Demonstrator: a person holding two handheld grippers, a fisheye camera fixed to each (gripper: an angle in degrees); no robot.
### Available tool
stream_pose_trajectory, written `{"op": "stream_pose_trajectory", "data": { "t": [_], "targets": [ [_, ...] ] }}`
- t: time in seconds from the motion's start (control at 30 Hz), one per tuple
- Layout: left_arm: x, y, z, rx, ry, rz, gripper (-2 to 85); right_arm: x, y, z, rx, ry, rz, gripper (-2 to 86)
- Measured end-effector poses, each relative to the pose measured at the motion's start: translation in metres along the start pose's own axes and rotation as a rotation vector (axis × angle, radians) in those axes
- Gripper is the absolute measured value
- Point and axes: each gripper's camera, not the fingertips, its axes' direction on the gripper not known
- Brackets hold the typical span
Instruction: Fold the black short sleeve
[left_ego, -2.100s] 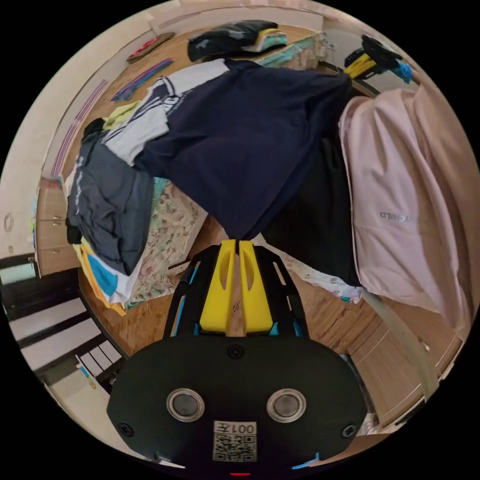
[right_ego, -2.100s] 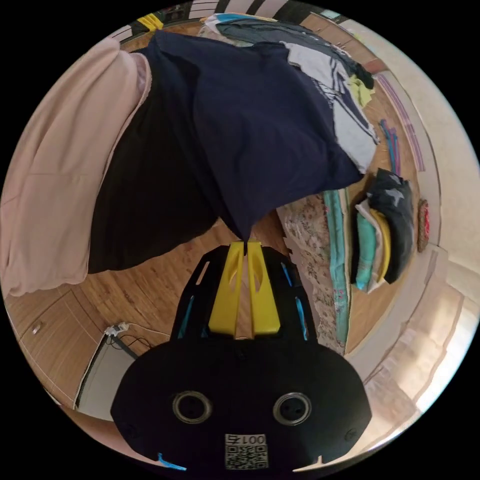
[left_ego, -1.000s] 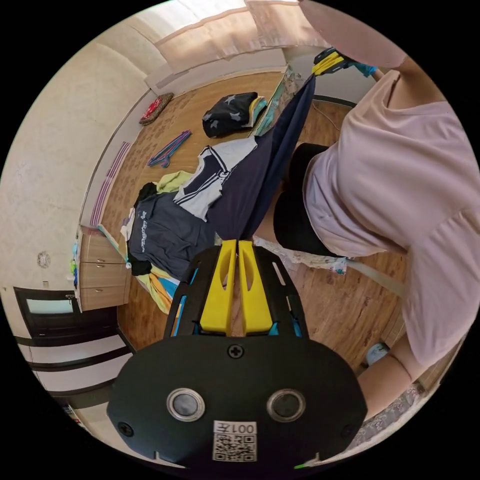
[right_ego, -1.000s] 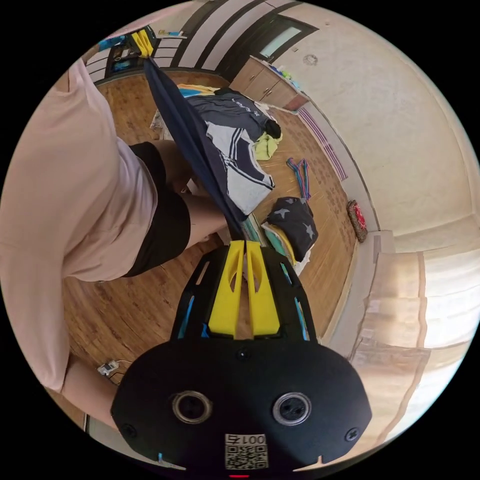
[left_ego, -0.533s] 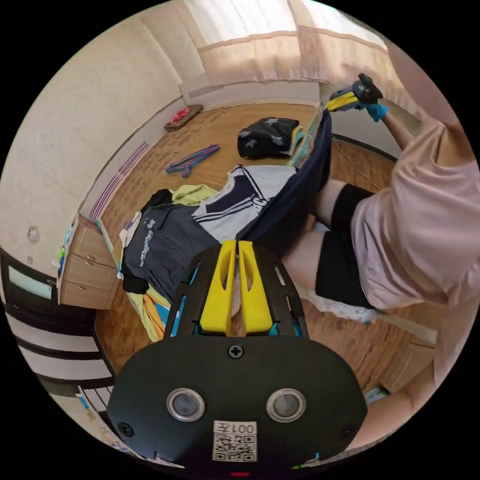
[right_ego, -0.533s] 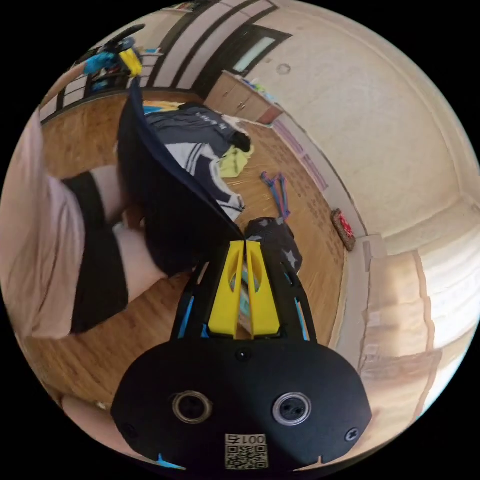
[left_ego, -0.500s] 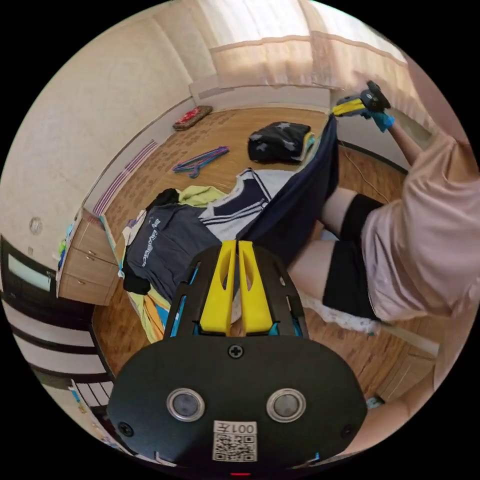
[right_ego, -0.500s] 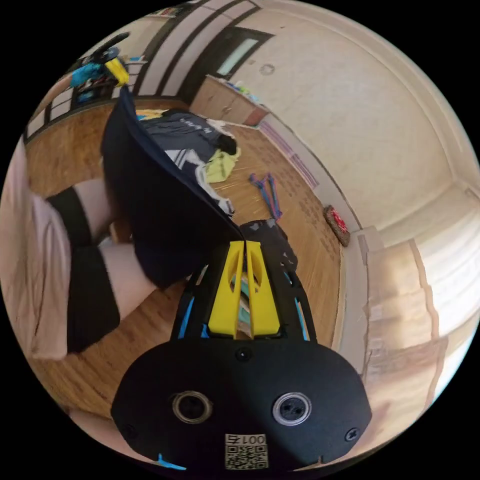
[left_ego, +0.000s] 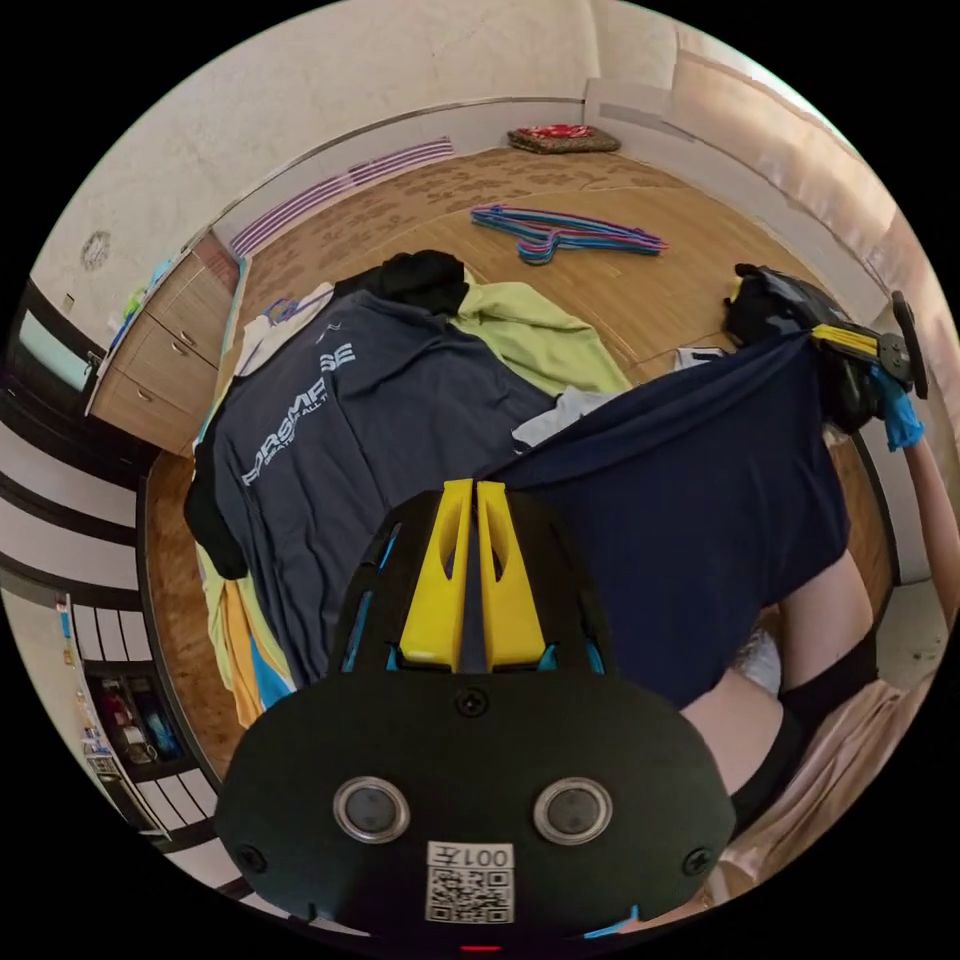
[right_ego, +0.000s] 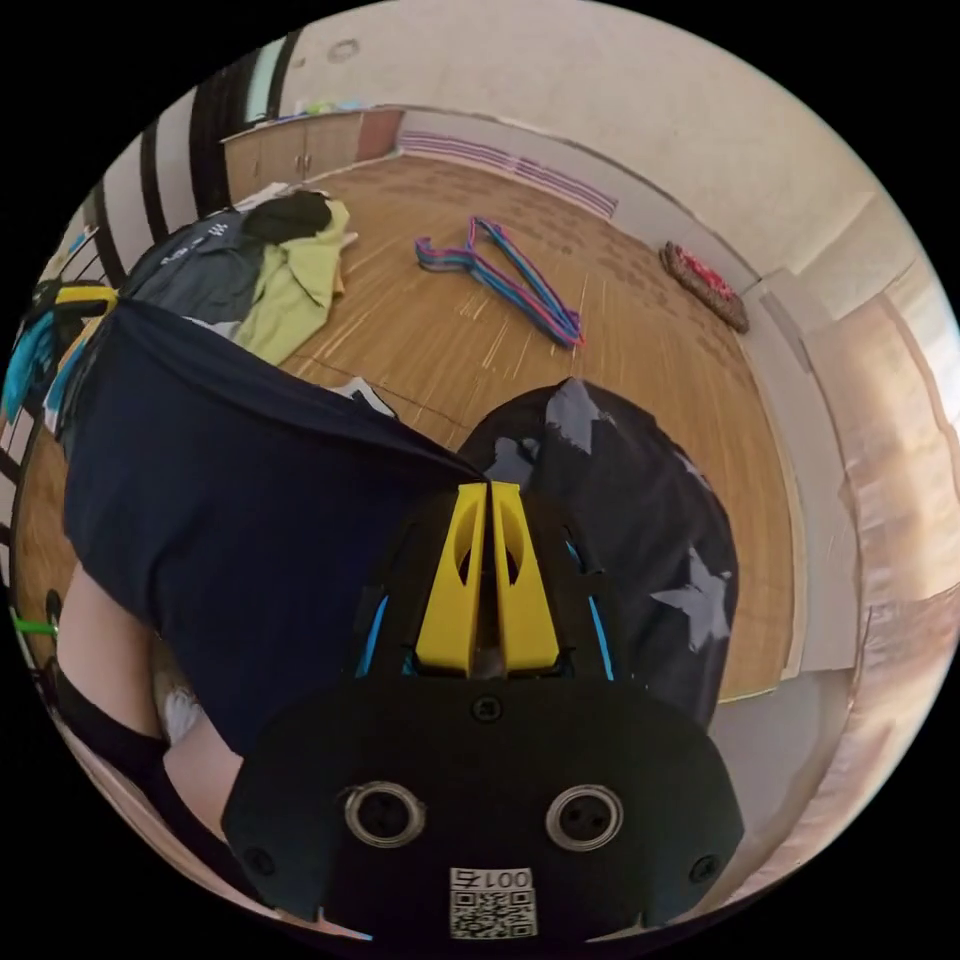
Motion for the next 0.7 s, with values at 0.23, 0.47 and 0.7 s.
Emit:
{"op": "stream_pose_trajectory", "data": {
  "t": [0.23,0.47,0.7],
  "targets": [
    [-0.017,-0.055,0.059,-0.081,-0.019,-0.05,-1.6,0.006,-0.066,0.083,-0.192,0.009,0.002,0.7],
    [-0.036,-0.076,0.091,-0.078,0.064,-0.153,-1.1,0.015,-0.102,0.129,-0.328,-0.005,-0.01,1.6],
    [-0.036,-0.082,0.068,0.087,0.039,-0.224,-0.9,0.022,-0.103,0.098,-0.116,-0.082,0.108,3.0]
  ]
}}
